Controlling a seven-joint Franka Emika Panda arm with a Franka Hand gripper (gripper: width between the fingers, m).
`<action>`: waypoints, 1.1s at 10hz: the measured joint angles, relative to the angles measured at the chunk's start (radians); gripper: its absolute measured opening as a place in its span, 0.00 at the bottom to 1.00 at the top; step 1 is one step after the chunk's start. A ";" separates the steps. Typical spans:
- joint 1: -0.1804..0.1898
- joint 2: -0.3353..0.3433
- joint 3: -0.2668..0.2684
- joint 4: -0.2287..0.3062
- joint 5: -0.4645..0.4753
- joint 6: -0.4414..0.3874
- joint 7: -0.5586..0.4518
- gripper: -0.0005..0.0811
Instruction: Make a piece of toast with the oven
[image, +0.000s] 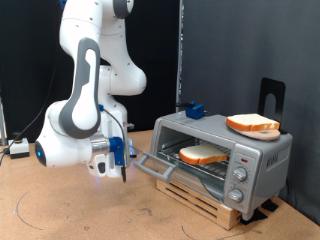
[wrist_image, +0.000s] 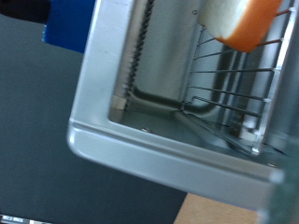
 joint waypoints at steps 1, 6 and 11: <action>0.005 -0.022 0.011 -0.017 0.008 -0.007 0.018 1.00; 0.049 -0.145 0.073 -0.128 0.043 0.003 0.081 1.00; 0.080 -0.292 0.131 -0.247 0.121 0.088 0.206 1.00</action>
